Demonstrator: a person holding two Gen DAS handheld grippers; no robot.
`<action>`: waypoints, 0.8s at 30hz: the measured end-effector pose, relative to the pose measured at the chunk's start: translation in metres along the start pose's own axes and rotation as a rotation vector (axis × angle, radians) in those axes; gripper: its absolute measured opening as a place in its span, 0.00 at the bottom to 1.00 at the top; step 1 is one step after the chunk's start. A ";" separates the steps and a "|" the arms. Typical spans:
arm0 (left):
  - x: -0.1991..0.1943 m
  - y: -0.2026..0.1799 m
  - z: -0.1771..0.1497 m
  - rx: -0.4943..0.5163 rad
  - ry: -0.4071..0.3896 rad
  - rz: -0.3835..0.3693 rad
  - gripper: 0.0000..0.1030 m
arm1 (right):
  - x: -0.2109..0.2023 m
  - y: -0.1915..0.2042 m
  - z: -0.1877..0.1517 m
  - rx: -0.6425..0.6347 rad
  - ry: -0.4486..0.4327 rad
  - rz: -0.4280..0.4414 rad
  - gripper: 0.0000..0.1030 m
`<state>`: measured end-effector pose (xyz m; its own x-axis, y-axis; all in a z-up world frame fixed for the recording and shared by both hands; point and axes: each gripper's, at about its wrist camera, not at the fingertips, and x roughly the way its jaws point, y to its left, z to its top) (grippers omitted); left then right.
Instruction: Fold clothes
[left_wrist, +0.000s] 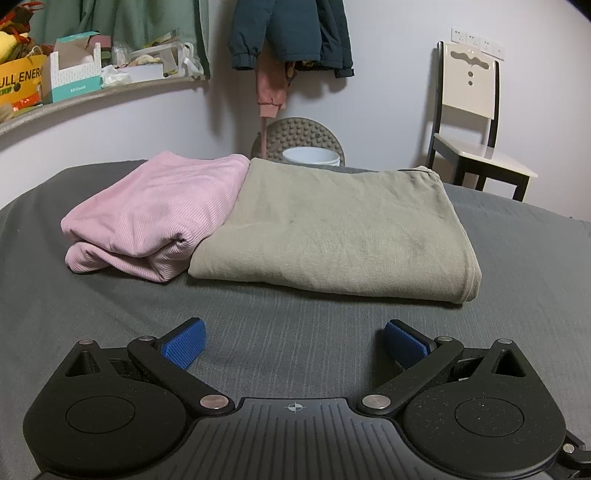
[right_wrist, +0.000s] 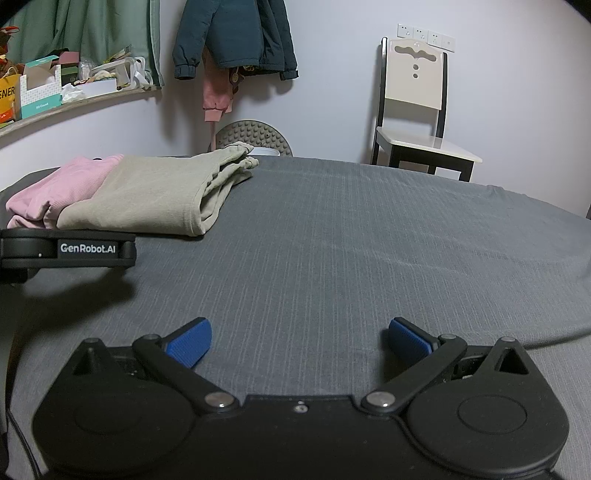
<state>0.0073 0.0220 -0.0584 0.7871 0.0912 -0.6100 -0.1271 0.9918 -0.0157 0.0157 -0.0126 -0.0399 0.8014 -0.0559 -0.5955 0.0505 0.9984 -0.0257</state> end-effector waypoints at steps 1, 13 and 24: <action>0.000 0.000 0.000 0.000 0.000 0.000 1.00 | 0.000 0.000 0.000 0.000 0.000 0.000 1.00; -0.001 0.003 0.001 -0.002 0.001 0.001 1.00 | 0.000 0.000 0.000 0.001 0.000 0.000 1.00; -0.001 0.003 0.000 -0.001 -0.006 0.003 1.00 | 0.000 0.001 0.001 0.001 -0.003 0.000 1.00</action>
<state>0.0061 0.0251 -0.0581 0.7905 0.0948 -0.6051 -0.1301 0.9914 -0.0147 0.0161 -0.0118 -0.0391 0.8030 -0.0564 -0.5932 0.0514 0.9984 -0.0253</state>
